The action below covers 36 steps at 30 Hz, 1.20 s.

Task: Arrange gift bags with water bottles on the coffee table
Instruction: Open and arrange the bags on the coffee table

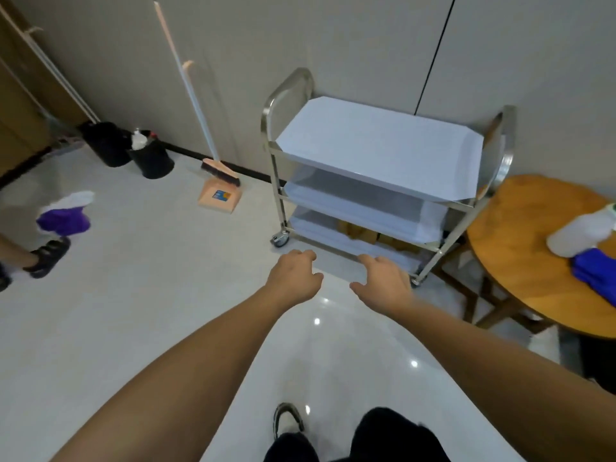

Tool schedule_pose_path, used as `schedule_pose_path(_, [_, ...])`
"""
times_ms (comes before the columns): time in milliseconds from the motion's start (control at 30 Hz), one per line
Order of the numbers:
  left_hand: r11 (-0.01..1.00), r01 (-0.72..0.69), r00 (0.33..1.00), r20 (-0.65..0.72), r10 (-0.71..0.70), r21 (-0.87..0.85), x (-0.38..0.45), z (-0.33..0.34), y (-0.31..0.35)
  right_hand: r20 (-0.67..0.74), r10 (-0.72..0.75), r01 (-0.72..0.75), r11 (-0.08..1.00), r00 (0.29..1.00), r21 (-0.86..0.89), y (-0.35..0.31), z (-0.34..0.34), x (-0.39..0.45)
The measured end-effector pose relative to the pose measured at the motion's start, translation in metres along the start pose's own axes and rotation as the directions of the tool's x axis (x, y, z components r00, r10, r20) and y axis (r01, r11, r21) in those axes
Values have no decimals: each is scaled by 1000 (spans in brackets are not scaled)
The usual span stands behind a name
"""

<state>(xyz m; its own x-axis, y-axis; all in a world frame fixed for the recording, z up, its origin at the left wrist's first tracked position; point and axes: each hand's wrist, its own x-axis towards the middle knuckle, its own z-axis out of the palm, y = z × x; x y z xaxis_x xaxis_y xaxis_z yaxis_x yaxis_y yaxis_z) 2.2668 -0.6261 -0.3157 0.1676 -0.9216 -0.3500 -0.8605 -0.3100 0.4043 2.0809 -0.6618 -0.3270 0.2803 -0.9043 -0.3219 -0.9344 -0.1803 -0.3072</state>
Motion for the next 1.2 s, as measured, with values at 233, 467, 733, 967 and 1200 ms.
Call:
schedule_pose_path(233, [998, -55, 991, 121, 54, 2, 116, 8, 0, 46, 135, -135, 991, 990, 10, 19, 2, 82])
schedule_pose_path(467, [1000, -5, 982, 187, 3, 12, 217, 52, 4, 155, 167, -174, 984, 974, 34, 54, 34, 179])
schedule_pose_path(733, [998, 37, 972, 233, -24, -49, 321, 142, -34, 247, 249, -280, 955, 937, 99, 95, 143, 281])
schedule_pose_path(967, [998, -54, 965, 258, 42, 38, 425, 271, -122, 222, 313, -346, 930, 924, 129, 143, 299, 388])
schedule_pose_path(1200, [983, -182, 980, 82, 181, 1, 538, 370, -157, -11, 284, -274, 933, 959, 233, 165, 397, 505])
